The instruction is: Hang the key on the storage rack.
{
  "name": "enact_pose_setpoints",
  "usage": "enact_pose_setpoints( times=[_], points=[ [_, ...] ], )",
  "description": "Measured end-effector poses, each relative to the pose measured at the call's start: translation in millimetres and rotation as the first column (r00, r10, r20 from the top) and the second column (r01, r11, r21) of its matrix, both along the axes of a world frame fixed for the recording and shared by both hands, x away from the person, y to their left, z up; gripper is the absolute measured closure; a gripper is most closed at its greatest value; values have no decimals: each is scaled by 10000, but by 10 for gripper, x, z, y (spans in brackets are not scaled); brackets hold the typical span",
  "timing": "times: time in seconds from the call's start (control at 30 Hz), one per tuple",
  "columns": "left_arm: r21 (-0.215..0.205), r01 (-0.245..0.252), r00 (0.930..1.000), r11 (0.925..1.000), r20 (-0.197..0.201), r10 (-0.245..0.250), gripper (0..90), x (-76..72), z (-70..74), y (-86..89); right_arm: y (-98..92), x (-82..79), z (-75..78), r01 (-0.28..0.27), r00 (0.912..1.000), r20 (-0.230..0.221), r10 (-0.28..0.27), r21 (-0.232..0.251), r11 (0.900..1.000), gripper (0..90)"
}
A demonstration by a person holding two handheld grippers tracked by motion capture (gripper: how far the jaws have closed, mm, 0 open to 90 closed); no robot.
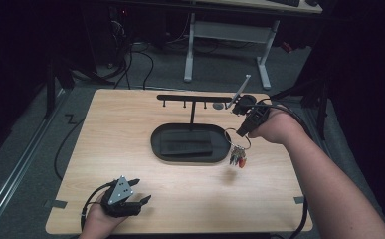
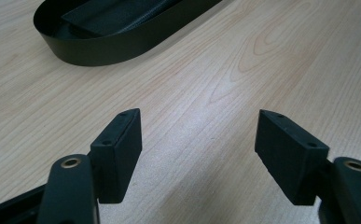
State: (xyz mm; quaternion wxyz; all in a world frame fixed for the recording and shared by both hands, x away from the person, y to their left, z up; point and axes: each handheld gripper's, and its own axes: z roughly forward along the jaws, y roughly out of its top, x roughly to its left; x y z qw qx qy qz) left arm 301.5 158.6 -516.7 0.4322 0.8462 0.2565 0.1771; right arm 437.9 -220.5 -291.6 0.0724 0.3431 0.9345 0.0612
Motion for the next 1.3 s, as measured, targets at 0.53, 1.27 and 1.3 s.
enact_pose_setpoints(
  times=[0.53,1.27,1.3],
  points=[
    [20,-57,10000,10000,13,57,323,7,2,31,74,315,5,361,9989,296,-365,132,9993,875],
    [-63,-40,10000,10000,-17,40,322,31,-2,49,33,705,20,968,9922,754,-997,411,9944,874],
    [-53,-37,10000,10000,-37,37,322,30,0,52,23,712,16,1137,9906,712,-1167,450,9925,874]
  ],
)
